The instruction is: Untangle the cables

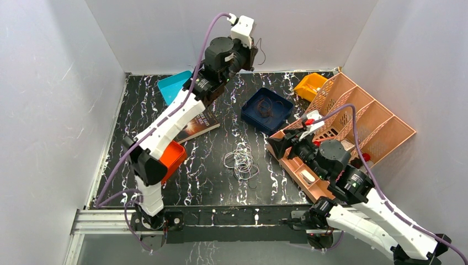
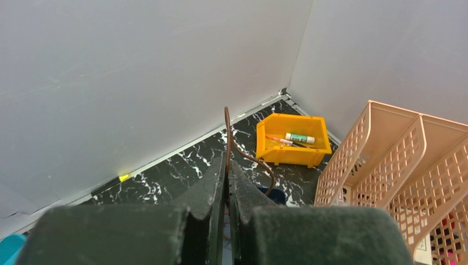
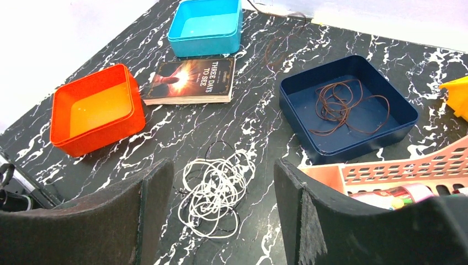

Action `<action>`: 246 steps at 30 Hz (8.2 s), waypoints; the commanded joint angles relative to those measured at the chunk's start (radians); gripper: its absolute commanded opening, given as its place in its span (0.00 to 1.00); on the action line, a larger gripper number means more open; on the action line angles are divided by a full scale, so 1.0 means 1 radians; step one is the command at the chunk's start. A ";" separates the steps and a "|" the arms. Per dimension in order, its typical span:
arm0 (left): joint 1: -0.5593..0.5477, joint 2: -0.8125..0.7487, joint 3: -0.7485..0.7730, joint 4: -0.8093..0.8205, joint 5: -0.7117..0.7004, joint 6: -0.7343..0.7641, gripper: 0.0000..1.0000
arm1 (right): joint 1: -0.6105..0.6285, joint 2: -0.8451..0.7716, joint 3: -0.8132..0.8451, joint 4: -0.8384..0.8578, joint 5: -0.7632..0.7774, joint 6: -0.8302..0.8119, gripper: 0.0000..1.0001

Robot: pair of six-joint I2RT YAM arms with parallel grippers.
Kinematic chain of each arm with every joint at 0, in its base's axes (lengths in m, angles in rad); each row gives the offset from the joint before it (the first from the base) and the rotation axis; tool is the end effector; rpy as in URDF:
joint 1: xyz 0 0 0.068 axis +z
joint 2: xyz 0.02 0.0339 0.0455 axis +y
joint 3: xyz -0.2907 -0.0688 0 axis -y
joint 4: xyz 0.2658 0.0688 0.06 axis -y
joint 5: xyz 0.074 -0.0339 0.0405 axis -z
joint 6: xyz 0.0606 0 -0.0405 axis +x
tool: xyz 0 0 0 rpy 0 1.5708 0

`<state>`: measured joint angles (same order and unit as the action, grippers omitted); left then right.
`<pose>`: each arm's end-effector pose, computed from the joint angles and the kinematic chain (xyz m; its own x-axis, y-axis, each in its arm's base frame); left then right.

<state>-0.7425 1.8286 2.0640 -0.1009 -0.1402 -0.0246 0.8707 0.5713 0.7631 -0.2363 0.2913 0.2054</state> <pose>0.3530 -0.3125 0.5329 0.0848 -0.1109 -0.9902 0.5697 0.8207 -0.0431 0.1144 0.1088 0.3744 -0.1398 0.1373 -0.9806 -0.5303 0.8259 0.1912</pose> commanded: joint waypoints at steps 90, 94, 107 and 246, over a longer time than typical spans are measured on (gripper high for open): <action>0.195 -0.046 -0.431 0.026 0.057 -0.156 0.60 | 0.002 0.185 0.114 -0.106 0.192 0.059 0.73; 0.265 -0.195 -0.587 0.012 0.033 -0.141 0.60 | -0.001 0.364 0.201 -0.141 0.207 0.012 0.72; 0.321 -0.342 -0.844 0.097 -0.062 -0.092 0.62 | -0.287 0.982 0.503 -0.025 -0.148 -0.075 0.69; 0.029 -0.323 -1.150 0.187 0.244 -0.340 0.68 | -0.306 0.373 -0.082 0.015 -0.537 0.127 0.53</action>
<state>-0.7094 1.4780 0.8906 0.0143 0.0422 -0.3962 0.5594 0.9600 0.6895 -0.2653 -0.2356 0.3344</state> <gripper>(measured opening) 0.688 0.533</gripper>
